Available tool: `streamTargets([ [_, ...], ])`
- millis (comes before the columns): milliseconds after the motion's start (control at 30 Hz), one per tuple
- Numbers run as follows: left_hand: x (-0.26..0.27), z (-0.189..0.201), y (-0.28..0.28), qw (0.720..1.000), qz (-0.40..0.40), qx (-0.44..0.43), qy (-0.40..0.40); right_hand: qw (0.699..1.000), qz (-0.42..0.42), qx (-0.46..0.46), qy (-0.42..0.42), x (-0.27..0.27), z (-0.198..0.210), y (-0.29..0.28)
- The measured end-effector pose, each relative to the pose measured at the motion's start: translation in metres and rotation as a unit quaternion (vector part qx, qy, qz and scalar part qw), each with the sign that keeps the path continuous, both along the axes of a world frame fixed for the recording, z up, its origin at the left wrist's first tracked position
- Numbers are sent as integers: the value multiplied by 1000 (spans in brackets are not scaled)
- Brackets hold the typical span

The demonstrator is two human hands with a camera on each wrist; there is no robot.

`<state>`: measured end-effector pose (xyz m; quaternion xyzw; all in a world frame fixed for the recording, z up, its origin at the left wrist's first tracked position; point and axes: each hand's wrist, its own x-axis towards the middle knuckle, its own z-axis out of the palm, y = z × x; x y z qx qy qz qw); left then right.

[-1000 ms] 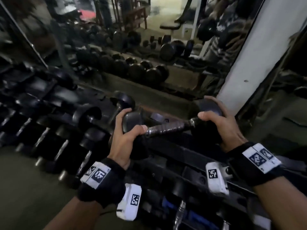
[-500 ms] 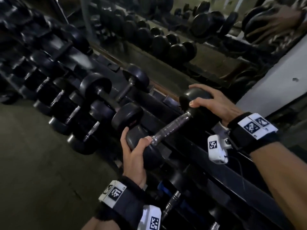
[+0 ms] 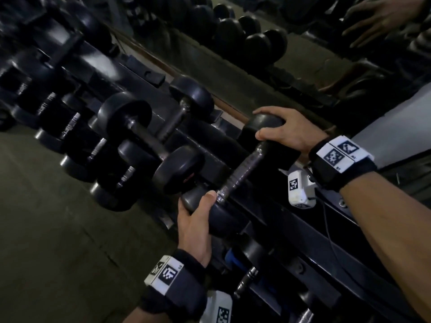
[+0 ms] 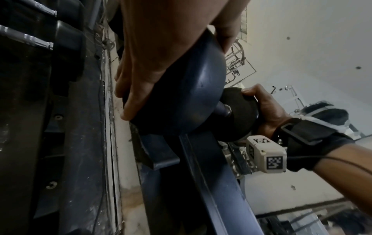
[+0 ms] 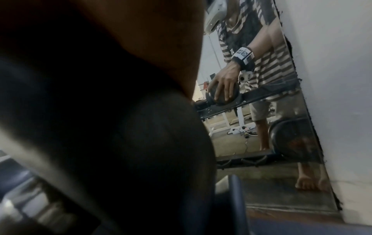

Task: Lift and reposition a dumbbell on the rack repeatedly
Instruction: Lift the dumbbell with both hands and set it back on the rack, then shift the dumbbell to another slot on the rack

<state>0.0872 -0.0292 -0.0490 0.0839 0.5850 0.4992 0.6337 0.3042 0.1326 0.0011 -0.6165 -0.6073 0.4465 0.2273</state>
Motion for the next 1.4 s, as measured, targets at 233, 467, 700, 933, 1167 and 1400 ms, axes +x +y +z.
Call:
streamTargets([
  [233,2,-4,-11,996,-12,-11,89,1000,-3,6,2,-1,2,-13],
  [467,-1,3,-13,990,-45,-14,135,1000,6,5,-8,-2,5,-18],
  [700,-43,25,-18,971,-133,-5,199,999,-23,6,-37,-17,25,-20],
  [933,-148,69,14,932,-167,130,295,973,-206,105,2,-101,56,-21],
  [1167,-257,96,84,854,-288,196,387,932,-345,105,-19,-226,42,-65],
  [1400,-285,103,139,776,-396,226,436,886,-460,40,24,-281,0,-101],
])
